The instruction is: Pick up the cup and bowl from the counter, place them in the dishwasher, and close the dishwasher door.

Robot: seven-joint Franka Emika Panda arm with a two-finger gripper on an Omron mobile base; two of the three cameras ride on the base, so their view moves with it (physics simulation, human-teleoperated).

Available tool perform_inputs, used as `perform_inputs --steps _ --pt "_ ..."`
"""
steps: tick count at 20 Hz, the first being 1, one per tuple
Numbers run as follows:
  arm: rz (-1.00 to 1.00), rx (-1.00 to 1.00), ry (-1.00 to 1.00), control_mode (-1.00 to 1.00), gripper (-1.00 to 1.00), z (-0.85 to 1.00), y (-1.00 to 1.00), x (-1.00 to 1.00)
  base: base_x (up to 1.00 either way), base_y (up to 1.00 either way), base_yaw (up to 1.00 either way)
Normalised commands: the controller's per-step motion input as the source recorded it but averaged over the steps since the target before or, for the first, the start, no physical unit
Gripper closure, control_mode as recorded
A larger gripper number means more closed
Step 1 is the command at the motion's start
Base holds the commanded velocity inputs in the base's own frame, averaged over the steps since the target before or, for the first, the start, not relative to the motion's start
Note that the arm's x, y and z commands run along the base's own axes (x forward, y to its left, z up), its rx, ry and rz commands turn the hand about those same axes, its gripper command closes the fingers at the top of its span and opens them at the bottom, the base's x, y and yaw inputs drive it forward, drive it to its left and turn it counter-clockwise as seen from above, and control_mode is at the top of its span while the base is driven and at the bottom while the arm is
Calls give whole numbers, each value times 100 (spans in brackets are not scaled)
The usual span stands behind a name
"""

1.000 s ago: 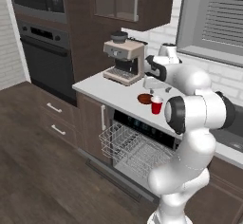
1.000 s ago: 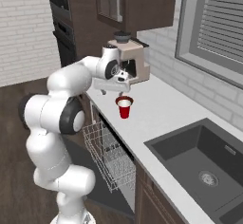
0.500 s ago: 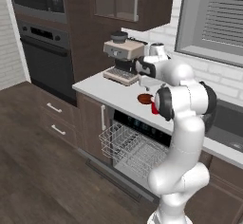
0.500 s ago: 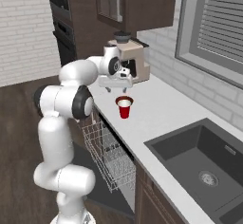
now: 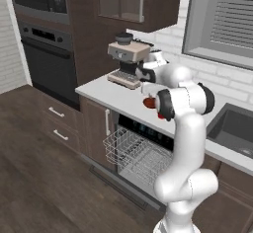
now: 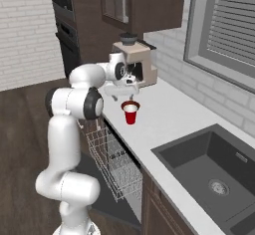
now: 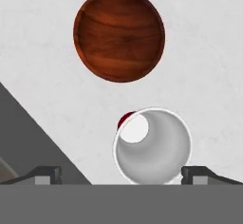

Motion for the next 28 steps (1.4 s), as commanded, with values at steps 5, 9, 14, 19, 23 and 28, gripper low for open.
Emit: perform_inputs --steps 5,9,14,19,23,28 --pt "6 0 19 -100 -100 -35 0 2 0 0 0" --pt "6 0 19 -100 -100 -34 0 0 0 0 0" --pt "7 0 12 -100 -100 -26 0 0 0 0 0" --pt "7 0 7 -100 -100 -25 0 0 0 0 0" --pt "8 0 3 -100 -100 -28 0 0 0 0 0" --pt "5 0 0 -100 -100 -18 0 0 0 0 0"
